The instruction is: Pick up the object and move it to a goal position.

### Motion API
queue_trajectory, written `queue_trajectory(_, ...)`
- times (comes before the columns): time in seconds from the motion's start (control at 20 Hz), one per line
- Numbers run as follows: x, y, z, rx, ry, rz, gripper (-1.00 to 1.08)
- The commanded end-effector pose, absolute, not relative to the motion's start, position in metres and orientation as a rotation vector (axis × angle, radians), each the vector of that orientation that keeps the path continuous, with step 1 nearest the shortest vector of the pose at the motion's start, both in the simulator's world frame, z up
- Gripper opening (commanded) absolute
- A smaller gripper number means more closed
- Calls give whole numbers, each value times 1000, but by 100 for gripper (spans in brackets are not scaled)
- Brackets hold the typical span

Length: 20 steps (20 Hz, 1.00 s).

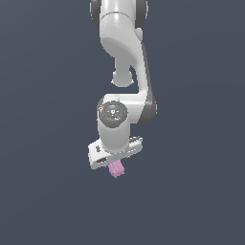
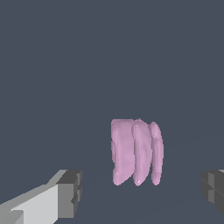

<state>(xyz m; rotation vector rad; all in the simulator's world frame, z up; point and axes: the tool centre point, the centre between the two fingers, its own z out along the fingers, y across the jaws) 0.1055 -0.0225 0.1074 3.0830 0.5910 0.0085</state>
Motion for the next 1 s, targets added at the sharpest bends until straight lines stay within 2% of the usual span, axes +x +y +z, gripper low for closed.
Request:
queue_trajectory(0.0,110,-26,101,3078,620,5,100)
queue_trajectory(0.55,113,-31,89,3075,644,-1,100)
queue_trajectory(0.95,112,-31,51,3074,648,0,100)
